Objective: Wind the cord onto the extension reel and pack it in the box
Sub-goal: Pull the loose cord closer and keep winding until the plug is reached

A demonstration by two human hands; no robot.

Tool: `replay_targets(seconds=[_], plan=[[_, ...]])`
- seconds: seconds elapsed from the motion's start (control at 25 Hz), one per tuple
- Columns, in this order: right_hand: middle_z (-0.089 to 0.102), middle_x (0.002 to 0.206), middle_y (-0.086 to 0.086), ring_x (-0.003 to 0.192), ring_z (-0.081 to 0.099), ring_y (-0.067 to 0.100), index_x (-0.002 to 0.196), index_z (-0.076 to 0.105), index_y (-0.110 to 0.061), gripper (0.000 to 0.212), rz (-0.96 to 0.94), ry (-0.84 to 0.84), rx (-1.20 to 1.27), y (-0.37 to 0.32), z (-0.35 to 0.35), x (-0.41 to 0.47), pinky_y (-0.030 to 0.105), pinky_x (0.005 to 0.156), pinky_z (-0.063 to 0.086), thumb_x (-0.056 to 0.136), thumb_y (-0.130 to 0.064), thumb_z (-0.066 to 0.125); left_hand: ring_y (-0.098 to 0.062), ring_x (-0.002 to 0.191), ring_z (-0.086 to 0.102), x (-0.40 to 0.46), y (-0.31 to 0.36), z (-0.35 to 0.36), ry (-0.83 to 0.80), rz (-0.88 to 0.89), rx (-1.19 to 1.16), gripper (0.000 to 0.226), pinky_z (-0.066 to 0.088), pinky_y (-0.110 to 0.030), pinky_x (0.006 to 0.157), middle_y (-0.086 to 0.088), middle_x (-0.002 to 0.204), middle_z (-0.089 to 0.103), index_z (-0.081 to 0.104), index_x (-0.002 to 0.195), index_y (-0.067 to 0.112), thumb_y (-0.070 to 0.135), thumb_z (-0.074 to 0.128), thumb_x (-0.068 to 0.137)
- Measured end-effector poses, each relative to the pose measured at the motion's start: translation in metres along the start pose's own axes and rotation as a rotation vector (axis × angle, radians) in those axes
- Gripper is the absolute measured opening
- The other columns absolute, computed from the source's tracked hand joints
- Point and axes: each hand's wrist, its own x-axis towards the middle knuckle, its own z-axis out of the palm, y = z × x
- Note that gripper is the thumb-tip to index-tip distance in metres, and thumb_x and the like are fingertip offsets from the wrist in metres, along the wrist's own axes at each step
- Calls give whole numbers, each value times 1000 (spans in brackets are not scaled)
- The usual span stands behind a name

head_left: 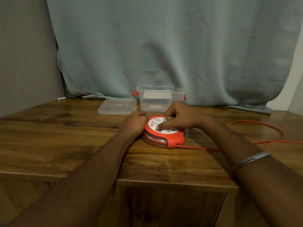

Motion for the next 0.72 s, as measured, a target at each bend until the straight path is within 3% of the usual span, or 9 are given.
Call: replay_targets(seconds=[0.08, 0.16, 0.28, 0.36, 0.52, 0.6, 0.72], plan=[[56, 49, -1, 48, 48, 7, 54, 62, -17, 41, -48, 22, 25, -3, 0, 0, 17, 51, 37, 82, -34, 86, -25, 111, 65, 1, 0, -1, 4, 1, -8, 36, 54, -47, 99, -6, 130, 67, 64, 129, 21, 35, 49, 100], [69, 72, 1, 59, 56, 10, 76, 70, -15, 12, -74, 35, 82, -6, -4, -3, 21, 58, 43, 77, -16, 82, -23, 107, 66, 1, 0, -1, 12, 7, -25, 35, 54, -47, 98, -5, 127, 69, 66, 127, 22, 35, 50, 99], [76, 112, 3, 63, 62, -5, 97, 70, -14, 35, -35, -54, 87, -4, -14, -6, 8, 57, 45, 67, 3, 70, -23, 106, 66, 0, -1, -1, 2, 10, -21, 34, 54, -47, 98, -5, 125, 70, 67, 126, 21, 34, 50, 99], [74, 124, 13, 65, 63, -16, 100, 66, -12, 42, -16, -131, 111, 0, -17, -7, 3, 56, 45, 71, 18, 68, -22, 105, 66, 0, -1, -2, -3, 6, -34, 34, 54, -47, 97, -4, 125, 70, 68, 125, 21, 33, 51, 98], [70, 130, 19, 57, 61, -7, 108, 54, -8, 48, -29, -210, 196, 7, -21, -8, 10, 53, 43, 76, 26, 67, -21, 102, 66, 0, 0, -2, -8, 6, -49, 32, 55, -46, 97, -3, 123, 71, 69, 124, 23, 34, 52, 98], [72, 128, 16, 52, 54, -2, 107, 49, -11, 51, -15, -205, 207, 8, -23, -8, 17, 51, 40, 75, 21, 72, -22, 104, 66, -1, 1, -2, -11, 5, -52, 33, 54, -47, 97, -4, 123, 70, 68, 124, 23, 34, 52, 98], [74, 117, 19, 55, 54, -5, 105, 50, -17, 54, -3, -143, 164, 10, -22, -8, 15, 53, 40, 72, 8, 84, -24, 107, 65, -2, 1, -2, -5, -12, -50, 35, 53, -47, 98, -4, 124, 69, 66, 127, 23, 36, 51, 99]])
